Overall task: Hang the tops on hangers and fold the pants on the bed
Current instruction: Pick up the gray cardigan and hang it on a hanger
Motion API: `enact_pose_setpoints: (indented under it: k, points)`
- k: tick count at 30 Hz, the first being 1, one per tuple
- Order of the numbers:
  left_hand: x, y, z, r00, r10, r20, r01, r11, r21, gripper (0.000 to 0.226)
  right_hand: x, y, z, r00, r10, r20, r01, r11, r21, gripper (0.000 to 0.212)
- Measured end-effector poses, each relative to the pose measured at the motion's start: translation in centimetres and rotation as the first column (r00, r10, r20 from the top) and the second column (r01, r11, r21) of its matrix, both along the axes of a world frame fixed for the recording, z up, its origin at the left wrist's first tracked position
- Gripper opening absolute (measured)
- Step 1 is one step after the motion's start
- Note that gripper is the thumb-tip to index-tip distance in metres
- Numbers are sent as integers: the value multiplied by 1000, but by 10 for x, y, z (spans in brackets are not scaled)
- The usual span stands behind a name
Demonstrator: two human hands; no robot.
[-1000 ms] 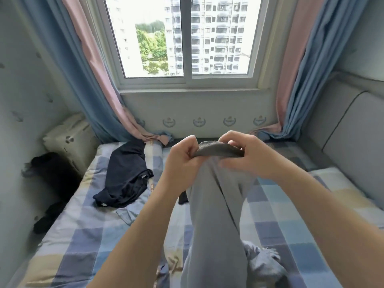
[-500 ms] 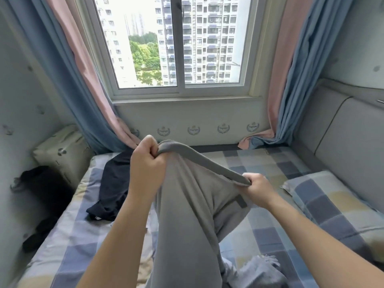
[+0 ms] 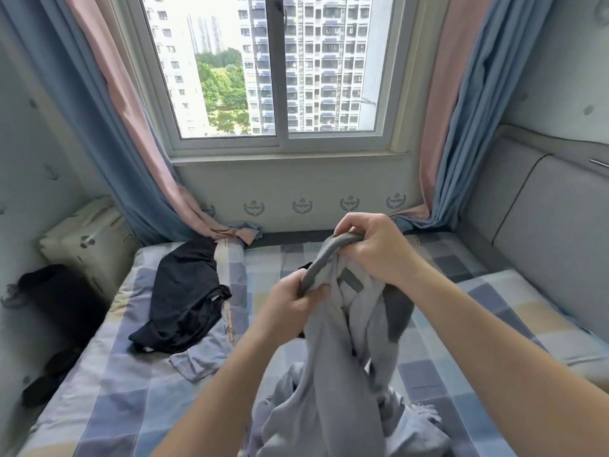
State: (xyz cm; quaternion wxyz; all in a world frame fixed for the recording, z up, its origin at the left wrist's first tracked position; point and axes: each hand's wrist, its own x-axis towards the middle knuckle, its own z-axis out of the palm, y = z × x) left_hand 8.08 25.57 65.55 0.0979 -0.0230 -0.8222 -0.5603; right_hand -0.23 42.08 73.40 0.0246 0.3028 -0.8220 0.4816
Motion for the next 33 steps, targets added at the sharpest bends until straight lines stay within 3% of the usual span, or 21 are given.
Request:
enact_pose_setpoints:
  k: [3,6,8,10,13,14,16,17,19,23,25,30,32,33]
  points:
    - [-2,-21,2,986,138,-91,-137,990,12,36,-15,19,-6,998,-23,-54,35,970,240,17]
    - [-5,-39,7,951,254,-179,-247,967,61,34,-25,32,-31,1000,-20,3,16,852,523,16]
    - [-10,-45,7,943,262,-203,-265,964,13,31,-31,38,-52,995,-102,6,77,787,612,13]
    - [-13,-48,3,973,203,-112,-216,969,-119,36,-40,44,-69,978,-207,4,171,818,549,14]
    - [-13,-43,-10,967,173,187,-123,960,-253,45,-58,46,-76,934,-352,61,318,898,305,28]
    - [-11,-38,-14,951,171,256,-126,975,-182,42,-64,45,-77,920,-385,70,352,893,283,24]
    - [-10,-27,-17,909,151,389,-211,971,117,31,-68,38,-81,908,-415,56,375,866,332,18]
    - [-9,-23,-14,884,135,447,-270,929,252,27,-65,34,-82,910,-412,43,370,855,364,26]
    - [-9,-19,-7,850,124,511,-355,853,383,24,-51,25,-84,934,-354,51,324,896,304,29]
    - [-15,-19,6,853,111,509,-400,766,504,19,2,6,-92,977,-111,183,105,993,44,8]
    - [-17,-19,10,876,94,474,-388,721,574,16,28,-3,-103,971,-68,228,75,997,-19,17]
    - [-21,-9,27,935,25,353,-299,588,751,13,54,-31,-135,863,0,505,42,997,-71,54]
    - [-22,-3,33,945,-8,327,-272,533,801,14,50,-39,-145,853,-44,519,74,997,-36,53]
    - [-23,-2,35,949,-7,315,-267,514,815,14,47,-39,-149,866,-84,492,83,996,25,41]
